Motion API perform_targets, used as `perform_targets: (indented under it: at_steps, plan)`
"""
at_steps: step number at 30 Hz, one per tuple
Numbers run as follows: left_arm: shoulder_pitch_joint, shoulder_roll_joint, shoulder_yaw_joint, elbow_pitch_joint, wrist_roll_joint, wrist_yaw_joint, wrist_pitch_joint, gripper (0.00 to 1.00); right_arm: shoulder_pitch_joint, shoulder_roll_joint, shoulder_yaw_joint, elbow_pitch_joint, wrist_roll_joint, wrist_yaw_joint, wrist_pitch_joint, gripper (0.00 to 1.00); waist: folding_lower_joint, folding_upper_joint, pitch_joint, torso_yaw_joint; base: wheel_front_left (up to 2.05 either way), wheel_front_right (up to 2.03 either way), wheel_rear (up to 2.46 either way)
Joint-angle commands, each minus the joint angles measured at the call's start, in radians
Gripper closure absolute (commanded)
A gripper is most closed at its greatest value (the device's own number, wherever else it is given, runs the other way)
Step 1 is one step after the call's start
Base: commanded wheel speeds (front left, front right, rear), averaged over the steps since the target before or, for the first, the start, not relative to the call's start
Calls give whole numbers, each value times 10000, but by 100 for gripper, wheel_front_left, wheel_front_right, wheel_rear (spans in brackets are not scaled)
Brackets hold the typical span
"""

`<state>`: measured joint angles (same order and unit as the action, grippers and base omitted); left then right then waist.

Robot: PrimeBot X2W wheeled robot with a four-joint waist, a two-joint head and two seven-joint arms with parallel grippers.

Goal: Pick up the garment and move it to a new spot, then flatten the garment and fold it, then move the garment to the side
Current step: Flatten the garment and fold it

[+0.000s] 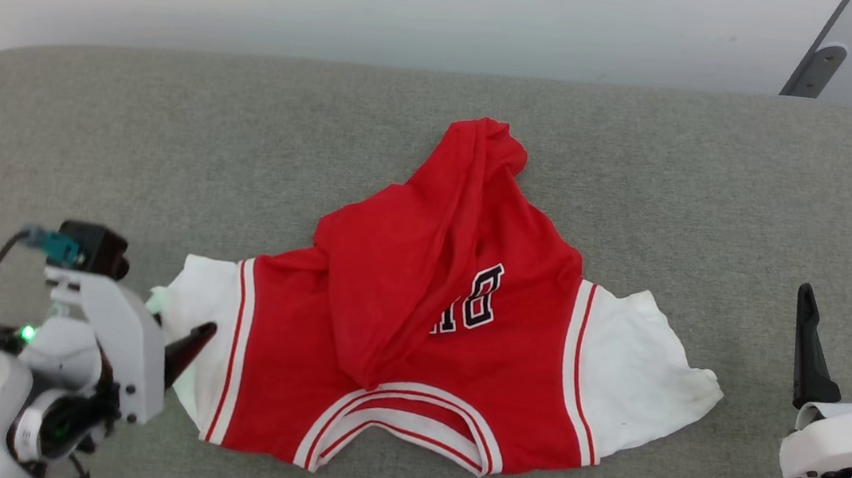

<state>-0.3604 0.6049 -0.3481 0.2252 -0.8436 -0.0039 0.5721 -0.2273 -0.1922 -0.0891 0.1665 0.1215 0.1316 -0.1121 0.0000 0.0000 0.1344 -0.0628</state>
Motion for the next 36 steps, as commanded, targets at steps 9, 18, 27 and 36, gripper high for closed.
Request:
perform_targets:
  at_steps: [9,18,27,36]
  plan:
    - [-1117,178,-659,122,412,279,1485,0,-129,39,197,-145,-32,-18,-221,0,0,0,-48,-224,0,0,0]
    - [-1401,462,-1048,1137,1196,611,1551,51,25,46,167,-147,86,-18,-254,0,0,0,0,-437,0,0,0]
    - [-1364,323,-471,2015,736,971,1061,100,63,48,44,-182,81,-18,-238,0,0,0,75,-416,0,0,0]
    - [-544,212,455,2425,-173,1307,468,100,161,67,-25,-228,166,-18,-172,0,0,0,112,-280,0,0,0]
